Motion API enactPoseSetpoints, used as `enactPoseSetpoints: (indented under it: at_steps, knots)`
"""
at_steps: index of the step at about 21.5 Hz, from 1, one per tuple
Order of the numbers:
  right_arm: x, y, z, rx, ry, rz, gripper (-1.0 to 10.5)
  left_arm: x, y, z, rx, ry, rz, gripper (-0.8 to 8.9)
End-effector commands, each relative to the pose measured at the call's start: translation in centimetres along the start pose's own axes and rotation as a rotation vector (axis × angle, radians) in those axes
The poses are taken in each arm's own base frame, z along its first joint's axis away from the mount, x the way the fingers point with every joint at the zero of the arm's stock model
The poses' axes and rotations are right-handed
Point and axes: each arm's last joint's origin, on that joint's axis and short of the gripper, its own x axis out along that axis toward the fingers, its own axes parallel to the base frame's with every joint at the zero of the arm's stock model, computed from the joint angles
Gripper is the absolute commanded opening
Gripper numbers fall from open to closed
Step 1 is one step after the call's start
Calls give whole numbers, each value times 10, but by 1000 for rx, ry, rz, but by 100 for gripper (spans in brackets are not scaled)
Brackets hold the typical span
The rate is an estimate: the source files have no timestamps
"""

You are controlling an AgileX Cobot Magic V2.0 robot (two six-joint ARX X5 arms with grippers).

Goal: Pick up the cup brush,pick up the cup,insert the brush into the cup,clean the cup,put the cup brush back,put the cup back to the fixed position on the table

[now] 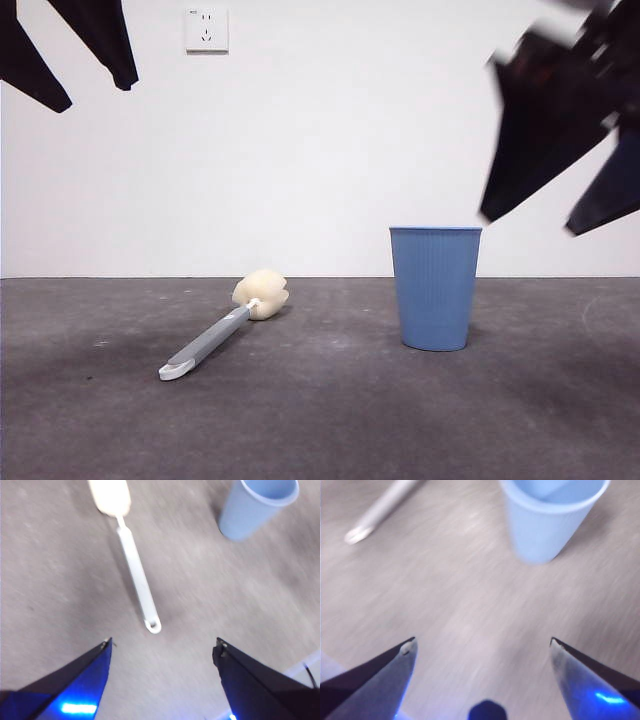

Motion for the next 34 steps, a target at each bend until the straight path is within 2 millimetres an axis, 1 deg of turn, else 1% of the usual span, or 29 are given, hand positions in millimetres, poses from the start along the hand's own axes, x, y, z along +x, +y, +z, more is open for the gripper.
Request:
enactPoseSetpoints:
  at_steps: [1,2,3,4,5,8,13,22,26,28,29,30,32,34]
  knots:
    - [-23,3,-3,23,-21,48,368,1,-2,-3,42,29,-59,340]
    - [-32,3,-4,25,-31,74,253,1,-2,-3,50,37,-72,333]
    - [-40,4,-5,29,-45,98,147,1,-3,-4,50,45,-85,242]
    - [-46,5,-5,33,-55,118,58,1,-3,-5,50,52,-90,89]
    - [-53,6,-5,31,-64,134,-20,1,-2,-5,50,58,-88,-7]
    - [-60,6,-5,31,-74,148,-13,1,-2,-6,49,71,-85,-8]
    - [-61,6,-6,116,-61,148,3,1,-2,-7,49,72,-78,-3]
    - [-61,6,-6,116,-62,144,2,1,-2,-5,49,55,-81,-3]
    - [-61,6,-6,116,-62,144,2,0,-3,-1,53,3,-89,-3]
    - [-61,6,-6,116,-62,144,2,-9,5,4,61,-96,11,-3]
    - [-60,6,-6,116,-61,143,2,-16,10,10,37,-191,65,-3]
    - [-61,6,-6,116,-61,144,2,-29,17,17,16,-327,97,-3]
    - [-61,6,-6,116,-61,144,2,-53,30,25,-6,-539,141,-3]
    - [-61,6,-6,116,-61,144,2,-78,44,21,-24,-721,207,-3]
